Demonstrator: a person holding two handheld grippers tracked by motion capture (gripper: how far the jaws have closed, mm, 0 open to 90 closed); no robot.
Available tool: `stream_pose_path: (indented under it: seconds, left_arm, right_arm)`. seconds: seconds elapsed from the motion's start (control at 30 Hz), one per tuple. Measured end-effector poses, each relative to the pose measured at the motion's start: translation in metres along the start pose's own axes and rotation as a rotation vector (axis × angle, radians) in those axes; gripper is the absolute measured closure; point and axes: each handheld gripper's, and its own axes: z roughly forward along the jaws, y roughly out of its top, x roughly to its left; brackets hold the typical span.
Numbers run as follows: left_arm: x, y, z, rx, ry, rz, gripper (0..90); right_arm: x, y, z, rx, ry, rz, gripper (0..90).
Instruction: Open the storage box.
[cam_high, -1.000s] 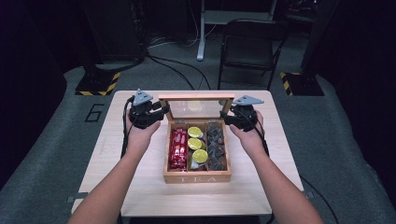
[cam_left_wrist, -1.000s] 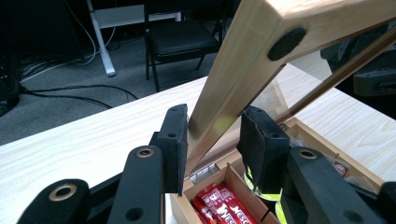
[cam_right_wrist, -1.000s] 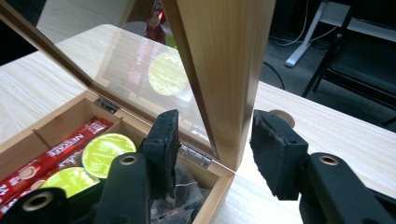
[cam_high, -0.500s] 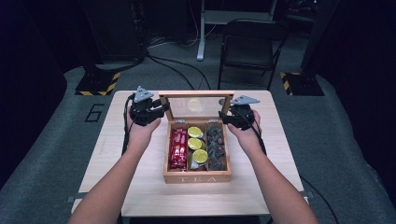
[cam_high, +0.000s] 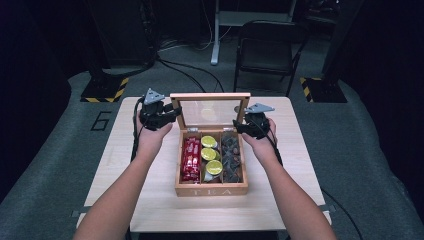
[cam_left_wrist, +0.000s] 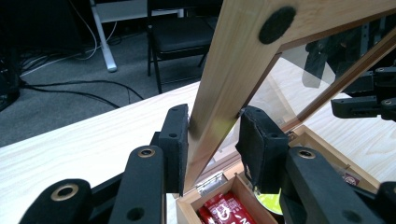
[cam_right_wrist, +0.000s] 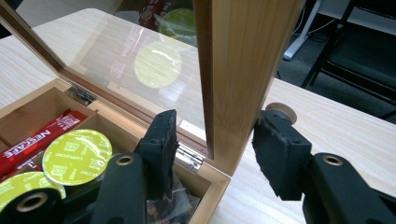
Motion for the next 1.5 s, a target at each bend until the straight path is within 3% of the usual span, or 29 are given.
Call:
stream_pose_path:
  seconds: [0.2, 0.33, 0.63, 0.93, 1.5]
  left_arm:
    - [0.002, 0.003, 0.002, 0.007, 0.008, 0.007, 63.5]
    - [0.003, 0.004, 0.004, 0.006, 0.011, 0.007, 63.7]
    - [0.006, 0.005, 0.009, -0.001, 0.013, -0.004, 63.7]
    - [0.009, 0.009, 0.013, 0.018, 0.011, 0.004, 64.1]
    - [0.014, 0.013, 0.018, 0.017, -0.006, -0.043, 63.9]
  right_arm:
    - [-0.003, -0.003, 0.009, -0.006, 0.002, 0.02, 51.1]
    - [-0.003, -0.004, 0.013, 0.007, -0.01, 0.006, 52.7]
    - [-0.007, -0.009, 0.022, 0.042, -0.015, 0.05, 57.1]
    - [-0.006, -0.01, 0.026, 0.048, -0.02, 0.048, 57.5]
    - [-0.008, -0.013, 0.03, 0.055, -0.032, 0.048, 61.4]
